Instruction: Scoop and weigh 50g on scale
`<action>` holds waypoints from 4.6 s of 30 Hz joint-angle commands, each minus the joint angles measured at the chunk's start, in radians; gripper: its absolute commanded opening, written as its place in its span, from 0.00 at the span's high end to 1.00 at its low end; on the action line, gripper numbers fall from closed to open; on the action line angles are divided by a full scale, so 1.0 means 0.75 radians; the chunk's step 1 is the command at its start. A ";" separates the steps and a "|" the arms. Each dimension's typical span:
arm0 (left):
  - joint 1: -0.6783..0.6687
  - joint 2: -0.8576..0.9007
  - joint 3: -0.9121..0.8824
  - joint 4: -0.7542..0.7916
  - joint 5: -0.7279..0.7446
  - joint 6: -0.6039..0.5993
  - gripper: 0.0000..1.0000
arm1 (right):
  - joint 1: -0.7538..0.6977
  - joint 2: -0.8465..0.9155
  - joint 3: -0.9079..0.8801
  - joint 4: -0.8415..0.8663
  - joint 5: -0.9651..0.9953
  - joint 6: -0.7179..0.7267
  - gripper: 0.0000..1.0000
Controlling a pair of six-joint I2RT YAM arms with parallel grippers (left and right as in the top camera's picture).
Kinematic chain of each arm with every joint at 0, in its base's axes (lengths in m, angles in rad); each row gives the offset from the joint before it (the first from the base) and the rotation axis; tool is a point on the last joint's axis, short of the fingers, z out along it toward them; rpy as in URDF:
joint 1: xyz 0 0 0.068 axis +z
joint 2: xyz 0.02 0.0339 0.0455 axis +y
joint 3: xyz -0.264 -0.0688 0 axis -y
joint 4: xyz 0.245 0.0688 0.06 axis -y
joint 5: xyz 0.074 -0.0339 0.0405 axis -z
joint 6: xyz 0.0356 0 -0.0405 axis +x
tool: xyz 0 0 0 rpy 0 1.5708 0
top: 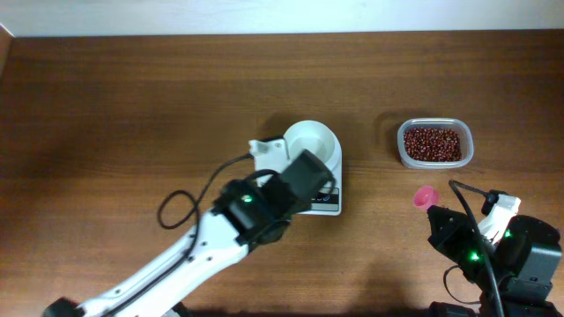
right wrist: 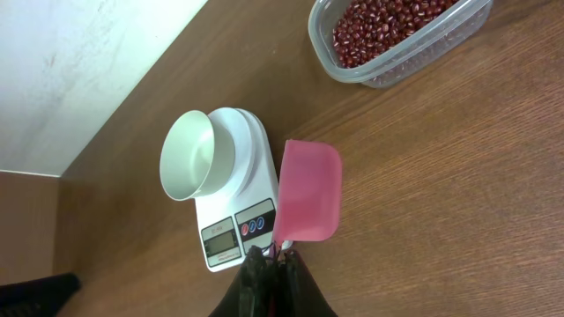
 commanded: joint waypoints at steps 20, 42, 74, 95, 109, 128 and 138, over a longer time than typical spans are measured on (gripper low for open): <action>-0.058 0.440 -0.063 0.292 0.028 0.550 1.00 | 0.007 -0.004 0.016 -0.015 0.325 0.005 0.96; -0.054 0.478 -0.230 0.646 0.148 0.963 1.00 | 0.007 -0.004 0.016 0.024 0.428 0.006 0.96; 0.001 0.543 -0.252 0.735 0.158 1.014 1.00 | 0.007 -0.004 0.016 0.024 0.422 0.006 0.96; 0.001 0.543 -0.252 0.715 0.158 1.014 0.65 | 0.004 0.944 0.442 0.214 0.301 -0.486 0.96; 0.001 0.543 -0.252 0.711 0.158 1.014 1.00 | 0.004 1.200 0.441 0.347 0.426 -0.700 0.96; 0.001 0.543 -0.252 0.704 0.158 1.014 1.00 | -0.012 1.432 0.441 0.458 0.282 -0.749 0.96; 0.001 0.543 -0.252 0.701 0.158 1.014 1.00 | -0.305 1.472 0.441 0.460 -0.289 -0.623 0.96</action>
